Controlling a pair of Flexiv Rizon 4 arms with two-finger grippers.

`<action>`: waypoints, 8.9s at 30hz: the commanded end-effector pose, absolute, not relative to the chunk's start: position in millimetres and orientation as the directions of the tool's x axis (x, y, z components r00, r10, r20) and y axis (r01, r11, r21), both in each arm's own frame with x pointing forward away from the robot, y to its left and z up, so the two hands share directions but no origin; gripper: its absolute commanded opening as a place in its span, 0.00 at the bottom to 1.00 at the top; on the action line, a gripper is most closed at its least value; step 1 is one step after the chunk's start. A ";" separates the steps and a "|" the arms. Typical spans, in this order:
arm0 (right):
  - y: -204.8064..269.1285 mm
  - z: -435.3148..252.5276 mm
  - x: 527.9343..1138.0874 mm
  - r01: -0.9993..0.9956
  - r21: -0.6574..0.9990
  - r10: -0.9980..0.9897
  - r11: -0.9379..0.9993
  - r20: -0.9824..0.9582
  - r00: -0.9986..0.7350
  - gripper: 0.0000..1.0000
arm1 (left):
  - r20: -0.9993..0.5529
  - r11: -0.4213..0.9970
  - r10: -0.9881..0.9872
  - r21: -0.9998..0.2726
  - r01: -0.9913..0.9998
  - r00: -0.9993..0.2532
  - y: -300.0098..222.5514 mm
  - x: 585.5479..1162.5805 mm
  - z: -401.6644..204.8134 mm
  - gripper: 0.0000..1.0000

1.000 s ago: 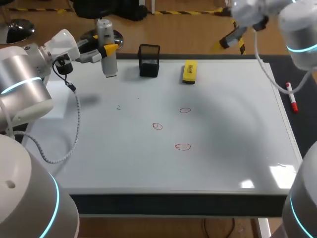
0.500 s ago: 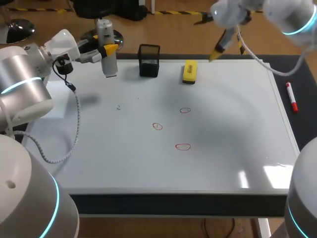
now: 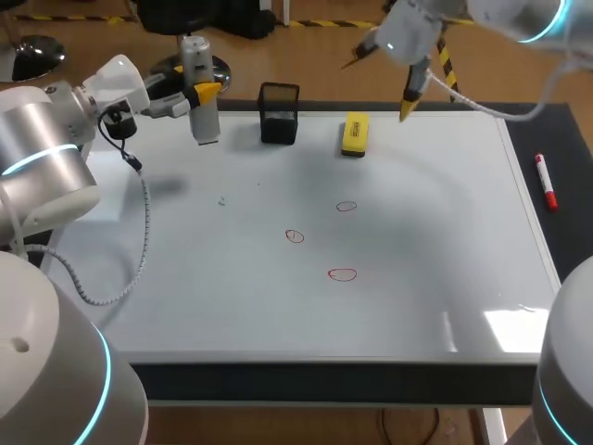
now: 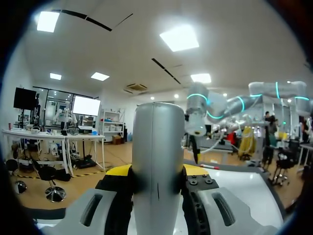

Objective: Pick up the inspection probe, press it on each red-marked spot on the whiteboard one by one, put down the probe, pick up the eraser, and wipe off all the red marks.

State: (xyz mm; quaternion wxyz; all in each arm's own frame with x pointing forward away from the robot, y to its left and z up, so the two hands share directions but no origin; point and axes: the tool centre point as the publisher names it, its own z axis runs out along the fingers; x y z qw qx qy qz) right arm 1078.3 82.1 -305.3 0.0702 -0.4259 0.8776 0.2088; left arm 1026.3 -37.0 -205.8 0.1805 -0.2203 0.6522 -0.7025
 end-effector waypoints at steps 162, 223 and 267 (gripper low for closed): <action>-58.1 -304.9 1096.7 -0.771 0.007 -0.770 0.636 -0.056 -0.636 0.00 | 0.073 -0.086 -0.544 -0.996 -0.031 -0.836 -37.9 1026.9 -205.7 0.00; -143.8 -314.1 1064.5 -0.666 0.004 -0.666 0.746 -0.018 -0.746 0.00 | 0.073 -0.086 -0.544 -0.996 -0.031 -0.836 -37.9 1026.9 -205.7 0.00; -143.8 -314.1 1064.5 -0.666 0.004 -0.666 0.746 -0.018 -0.746 0.00 | 0.133 -0.151 -0.085 -0.981 -0.119 -0.988 -152.8 908.5 -231.9 0.00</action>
